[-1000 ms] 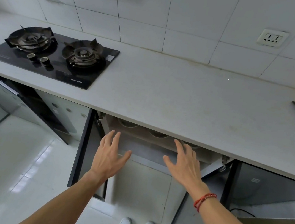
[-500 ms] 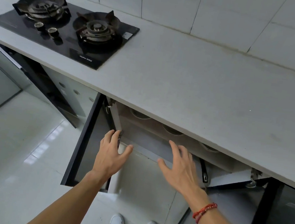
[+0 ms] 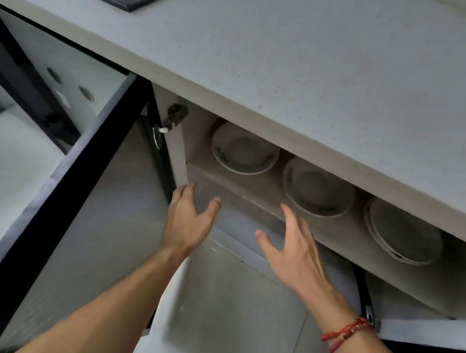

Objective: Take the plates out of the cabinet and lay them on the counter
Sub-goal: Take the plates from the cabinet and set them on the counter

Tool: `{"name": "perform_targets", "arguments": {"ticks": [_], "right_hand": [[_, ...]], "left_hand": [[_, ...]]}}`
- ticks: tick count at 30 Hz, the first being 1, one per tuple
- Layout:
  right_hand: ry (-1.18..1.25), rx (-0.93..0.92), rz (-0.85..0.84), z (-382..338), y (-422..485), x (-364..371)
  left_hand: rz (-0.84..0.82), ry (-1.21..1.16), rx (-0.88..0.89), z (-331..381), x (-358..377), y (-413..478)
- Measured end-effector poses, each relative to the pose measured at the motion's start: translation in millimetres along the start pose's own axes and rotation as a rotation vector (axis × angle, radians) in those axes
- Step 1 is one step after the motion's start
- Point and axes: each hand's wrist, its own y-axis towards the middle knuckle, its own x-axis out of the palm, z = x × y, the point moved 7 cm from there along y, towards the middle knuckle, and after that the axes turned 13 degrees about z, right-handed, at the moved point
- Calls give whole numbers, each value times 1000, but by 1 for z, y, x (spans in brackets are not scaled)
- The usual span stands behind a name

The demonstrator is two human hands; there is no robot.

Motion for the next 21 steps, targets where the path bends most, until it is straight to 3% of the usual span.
{"name": "perform_targets", "arguments": {"ticks": [12, 16, 21], "right_hand": [[200, 77, 79, 25, 129, 91], [273, 60, 138, 22, 162, 104], [385, 205, 182, 34, 192, 120]], "left_hand": [[-14, -213, -103, -41, 105, 125], [13, -179, -124, -38, 121, 160], [82, -226, -66, -26, 135, 191]]}}
